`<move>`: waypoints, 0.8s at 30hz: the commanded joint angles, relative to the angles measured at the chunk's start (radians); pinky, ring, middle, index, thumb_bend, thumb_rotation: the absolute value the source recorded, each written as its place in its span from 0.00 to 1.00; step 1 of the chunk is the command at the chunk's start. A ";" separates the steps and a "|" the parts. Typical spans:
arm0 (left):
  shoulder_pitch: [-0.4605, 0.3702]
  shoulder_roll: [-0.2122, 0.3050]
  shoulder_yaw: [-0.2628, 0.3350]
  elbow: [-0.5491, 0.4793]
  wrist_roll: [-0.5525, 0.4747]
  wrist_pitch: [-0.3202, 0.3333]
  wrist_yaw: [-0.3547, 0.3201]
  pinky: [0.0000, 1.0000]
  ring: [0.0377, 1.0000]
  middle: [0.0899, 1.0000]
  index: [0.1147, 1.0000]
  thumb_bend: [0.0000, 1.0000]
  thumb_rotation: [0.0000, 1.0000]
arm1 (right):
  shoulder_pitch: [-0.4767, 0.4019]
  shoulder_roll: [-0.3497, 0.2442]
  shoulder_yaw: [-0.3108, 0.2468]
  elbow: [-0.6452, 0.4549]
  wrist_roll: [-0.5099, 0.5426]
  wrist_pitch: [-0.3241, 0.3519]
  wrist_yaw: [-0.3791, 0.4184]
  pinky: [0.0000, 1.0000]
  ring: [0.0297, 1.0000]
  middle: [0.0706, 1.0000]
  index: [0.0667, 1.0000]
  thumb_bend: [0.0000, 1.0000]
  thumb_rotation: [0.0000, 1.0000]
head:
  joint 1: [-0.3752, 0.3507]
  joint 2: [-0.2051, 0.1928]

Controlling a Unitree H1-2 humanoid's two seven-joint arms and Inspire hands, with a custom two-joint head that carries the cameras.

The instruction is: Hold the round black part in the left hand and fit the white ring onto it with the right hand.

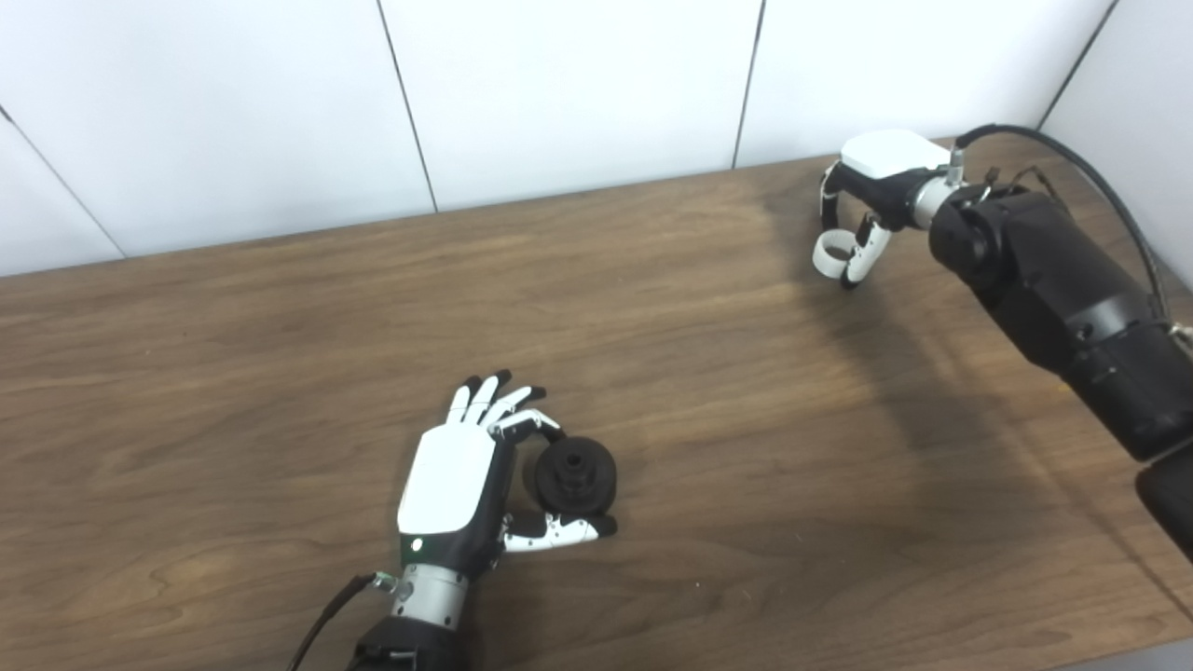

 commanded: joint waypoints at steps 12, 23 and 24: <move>0.047 -0.006 -0.027 0.072 0.014 0.014 0.006 1.00 0.95 0.82 0.42 0.52 0.06 | -0.050 -0.046 -0.007 -0.043 -0.006 -0.017 0.030 0.94 0.97 0.86 0.45 0.52 0.13 | 0.004 -0.009; 0.036 -0.010 -0.033 0.077 0.013 0.018 0.002 1.00 0.95 0.82 0.42 0.52 0.06 | -0.088 -0.059 -0.018 -0.261 0.001 0.010 0.230 0.99 0.97 0.87 0.45 0.52 0.14 | -0.001 0.001; 0.034 -0.010 -0.034 0.081 0.013 0.017 0.005 1.00 0.95 0.82 0.42 0.52 0.06 | -0.089 -0.057 -0.020 -0.282 0.003 0.014 0.248 1.00 0.97 0.87 0.45 0.52 0.14 | -0.001 0.002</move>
